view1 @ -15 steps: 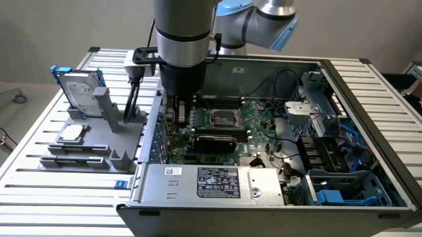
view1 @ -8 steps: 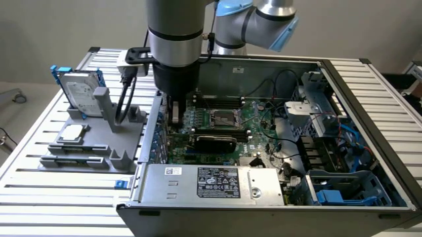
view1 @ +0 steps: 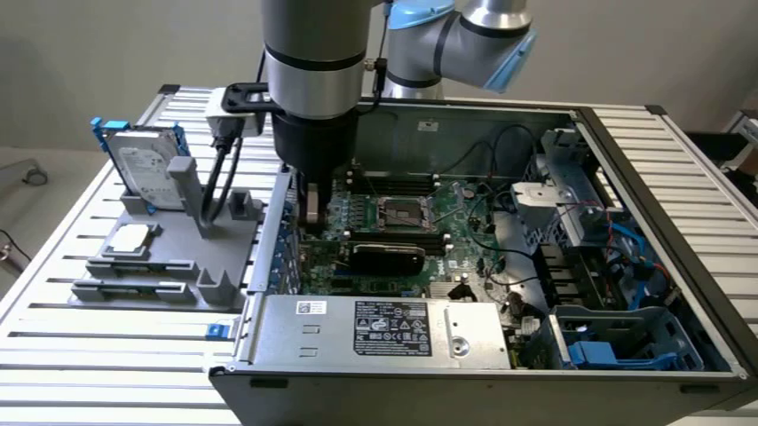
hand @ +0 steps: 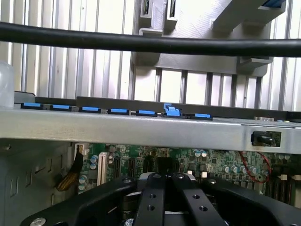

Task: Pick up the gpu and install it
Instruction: 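Insert the gpu into the slot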

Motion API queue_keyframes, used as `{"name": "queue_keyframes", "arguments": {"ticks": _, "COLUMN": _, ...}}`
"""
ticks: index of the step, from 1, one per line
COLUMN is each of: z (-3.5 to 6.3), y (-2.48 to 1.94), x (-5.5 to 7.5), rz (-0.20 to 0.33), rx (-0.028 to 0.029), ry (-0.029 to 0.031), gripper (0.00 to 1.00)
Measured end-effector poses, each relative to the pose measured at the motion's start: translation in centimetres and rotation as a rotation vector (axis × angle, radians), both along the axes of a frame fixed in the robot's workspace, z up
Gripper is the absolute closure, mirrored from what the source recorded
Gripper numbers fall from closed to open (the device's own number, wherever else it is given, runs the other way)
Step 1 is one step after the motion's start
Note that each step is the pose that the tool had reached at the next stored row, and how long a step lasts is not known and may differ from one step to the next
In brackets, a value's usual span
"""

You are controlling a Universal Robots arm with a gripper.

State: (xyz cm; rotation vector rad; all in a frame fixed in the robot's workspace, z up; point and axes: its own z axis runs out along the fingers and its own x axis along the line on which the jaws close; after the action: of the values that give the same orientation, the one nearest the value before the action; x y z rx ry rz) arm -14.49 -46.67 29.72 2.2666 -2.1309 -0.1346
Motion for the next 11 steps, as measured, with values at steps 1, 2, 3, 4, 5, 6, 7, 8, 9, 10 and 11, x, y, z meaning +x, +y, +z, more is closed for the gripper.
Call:
{"name": "queue_keyframes", "arguments": {"ticks": 1, "z": 0.04, "y": 0.00, "x": 0.00, "rz": 0.000, "rx": -0.0002, "ry": 0.0038, "gripper": 0.89}}
{"name": "queue_keyframes", "arguments": {"ticks": 2, "z": 0.09, "y": -0.01, "x": 0.00, "rz": 0.000, "rx": -0.0007, "ry": 0.0076, "gripper": 0.89}}
{"name": "queue_keyframes", "arguments": {"ticks": 3, "z": 0.15, "y": -0.01, "x": 0.00, "rz": 0.000, "rx": -0.0012, "ry": 0.0117, "gripper": 0.89}}
{"name": "queue_keyframes", "arguments": {"ticks": 4, "z": 0.21, "y": -0.01, "x": 0.00, "rz": 0.000, "rx": -0.0014, "ry": 0.0156, "gripper": 0.89}}
{"name": "queue_keyframes", "arguments": {"ticks": 5, "z": 0.28, "y": -0.01, "x": -0.01, "rz": 0.000, "rx": -0.0018, "ry": 0.0188, "gripper": 0.89}}
{"name": "queue_keyframes", "arguments": {"ticks": 6, "z": 0.35, "y": -0.01, "x": -0.01, "rz": 0.000, "rx": -0.0025, "ry": 0.0214, "gripper": 0.89}}
{"name": "queue_keyframes", "arguments": {"ticks": 7, "z": 0.43, "y": -0.01, "x": -0.01, "rz": 0.000, "rx": -0.0032, "ry": 0.0238, "gripper": 0.89}}
{"name": "queue_keyframes", "arguments": {"ticks": 8, "z": 0.50, "y": -0.02, "x": 0.00, "rz": 0.000, "rx": -0.0038, "ry": 0.0264, "gripper": 0.89}}
{"name": "queue_keyframes", "arguments": {"ticks": 9, "z": 0.57, "y": -0.02, "x": -0.01, "rz": 0.000, "rx": -0.0043, "ry": 0.0290, "gripper": 0.89}}
{"name": "queue_keyframes", "arguments": {"ticks": 10, "z": 0.63, "y": -0.01, "x": 0.00, "rz": 0.000, "rx": -0.0048, "ry": 0.0316, "gripper": 0.89}}
{"name": "queue_keyframes", "arguments": {"ticks": 11, "z": 0.68, "y": -0.01, "x": 0.00, "rz": 0.000, "rx": -0.0056, "ry": 0.0343, "gripper": 0.89}}
